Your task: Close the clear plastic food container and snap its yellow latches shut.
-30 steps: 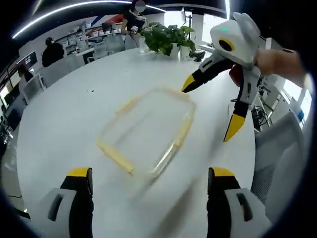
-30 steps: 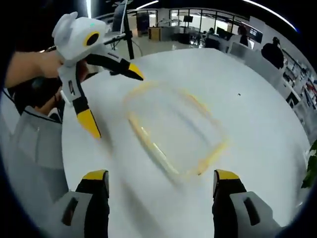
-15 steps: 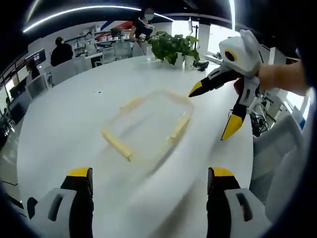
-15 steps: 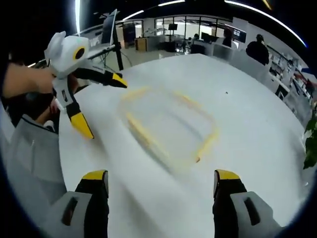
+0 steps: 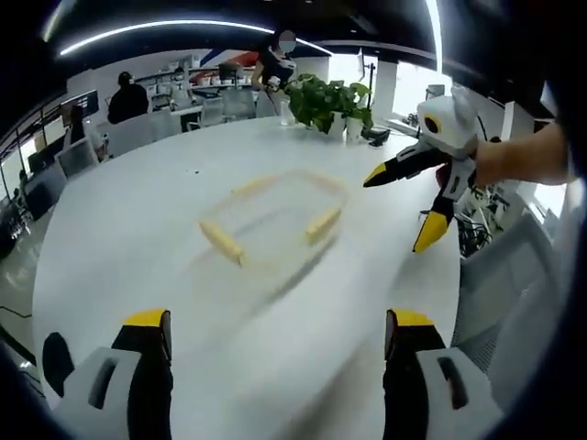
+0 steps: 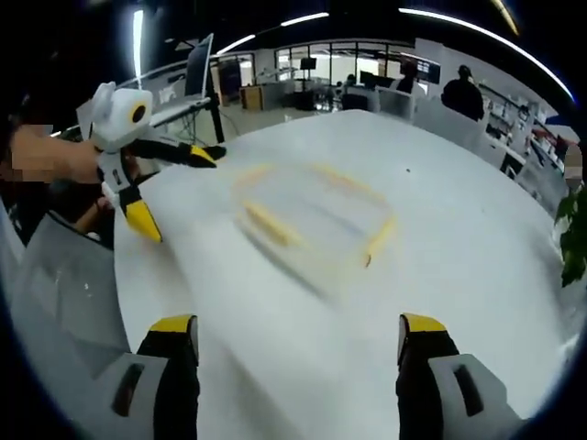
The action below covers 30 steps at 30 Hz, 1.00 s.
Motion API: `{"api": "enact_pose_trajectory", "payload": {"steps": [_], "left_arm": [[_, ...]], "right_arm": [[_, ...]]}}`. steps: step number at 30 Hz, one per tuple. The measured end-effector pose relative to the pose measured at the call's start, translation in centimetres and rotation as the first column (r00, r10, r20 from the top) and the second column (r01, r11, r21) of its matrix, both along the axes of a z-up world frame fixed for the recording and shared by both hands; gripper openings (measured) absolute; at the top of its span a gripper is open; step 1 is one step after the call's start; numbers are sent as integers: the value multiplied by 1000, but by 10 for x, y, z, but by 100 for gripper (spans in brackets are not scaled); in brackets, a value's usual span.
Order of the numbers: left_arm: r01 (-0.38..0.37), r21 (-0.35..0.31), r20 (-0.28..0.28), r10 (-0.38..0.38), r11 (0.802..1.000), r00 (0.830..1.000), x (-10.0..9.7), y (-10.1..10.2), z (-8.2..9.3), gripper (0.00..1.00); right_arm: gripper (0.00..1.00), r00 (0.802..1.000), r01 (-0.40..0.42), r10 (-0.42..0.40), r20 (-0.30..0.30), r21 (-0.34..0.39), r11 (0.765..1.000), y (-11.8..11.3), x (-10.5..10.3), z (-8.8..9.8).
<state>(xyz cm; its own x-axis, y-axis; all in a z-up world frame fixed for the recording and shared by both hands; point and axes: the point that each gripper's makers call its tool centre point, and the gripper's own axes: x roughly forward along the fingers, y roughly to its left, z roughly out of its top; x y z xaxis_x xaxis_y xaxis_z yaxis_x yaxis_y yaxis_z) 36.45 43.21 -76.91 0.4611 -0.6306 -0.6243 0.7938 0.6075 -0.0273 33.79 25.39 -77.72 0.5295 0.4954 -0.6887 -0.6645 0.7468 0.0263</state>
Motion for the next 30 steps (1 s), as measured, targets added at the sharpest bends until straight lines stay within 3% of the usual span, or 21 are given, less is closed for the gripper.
{"api": "enact_pose_trajectory", "payload": {"steps": [16,30], "left_arm": [[-8,1,22,8,1000,1000,-21,10,0,99],[-24,-8,59,24,1000,998,-42,29,11,99]], "right_arm": [[92,996,37,-41,75,46,998,-12,-20,12],[92,989,84,-93,119,80,993,-21,-52,19]]}}
